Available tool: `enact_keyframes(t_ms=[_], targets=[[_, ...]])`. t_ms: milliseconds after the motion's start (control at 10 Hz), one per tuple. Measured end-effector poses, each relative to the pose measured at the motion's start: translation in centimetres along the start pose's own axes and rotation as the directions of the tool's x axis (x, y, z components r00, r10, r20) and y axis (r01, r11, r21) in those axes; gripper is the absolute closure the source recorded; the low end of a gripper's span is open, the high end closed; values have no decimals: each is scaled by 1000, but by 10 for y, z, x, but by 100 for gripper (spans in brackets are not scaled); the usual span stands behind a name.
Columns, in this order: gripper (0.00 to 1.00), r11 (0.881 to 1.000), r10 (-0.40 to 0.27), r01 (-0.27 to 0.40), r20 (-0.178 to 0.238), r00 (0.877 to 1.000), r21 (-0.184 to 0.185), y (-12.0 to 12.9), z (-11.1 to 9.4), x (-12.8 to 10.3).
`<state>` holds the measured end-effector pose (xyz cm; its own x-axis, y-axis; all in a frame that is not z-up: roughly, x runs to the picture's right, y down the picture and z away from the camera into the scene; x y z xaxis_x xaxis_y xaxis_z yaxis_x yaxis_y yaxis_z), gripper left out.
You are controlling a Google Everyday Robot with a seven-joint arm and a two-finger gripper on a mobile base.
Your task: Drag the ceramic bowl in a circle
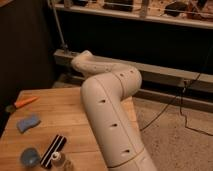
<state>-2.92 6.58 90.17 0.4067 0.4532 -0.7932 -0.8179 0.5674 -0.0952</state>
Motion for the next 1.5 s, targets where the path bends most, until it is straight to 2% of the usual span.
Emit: enact_keyframes(t_ms=[100, 200, 300, 400, 500, 600, 800, 900, 1100, 1200, 1300, 1400, 1500], targets=[[100, 998, -67, 67, -3, 998, 3, 22, 1, 16], [100, 984, -179, 179, -2, 984, 11, 59, 1, 44], [100, 972, -236, 236, 1, 972, 13, 80, 0, 57], [100, 954, -301, 300, 13, 954, 22, 104, -3, 69], [100, 931, -365, 365, 27, 931, 22, 133, -9, 78], [100, 915, -404, 404, 39, 914, 22, 152, -14, 81], [100, 872, -489, 488, 76, 869, 37, 197, -28, 76], [100, 849, -528, 527, 107, 843, 40, 228, -39, 63], [100, 830, -557, 553, 152, 817, 68, 257, -58, 31], [100, 836, -548, 540, 185, 816, 97, 262, -76, -4], [100, 848, -530, 518, 211, 821, 113, 261, -88, -30], [100, 862, -507, 492, 232, 830, 123, 256, -103, -53], [100, 888, -460, 443, 255, 850, 124, 243, -118, -79]])
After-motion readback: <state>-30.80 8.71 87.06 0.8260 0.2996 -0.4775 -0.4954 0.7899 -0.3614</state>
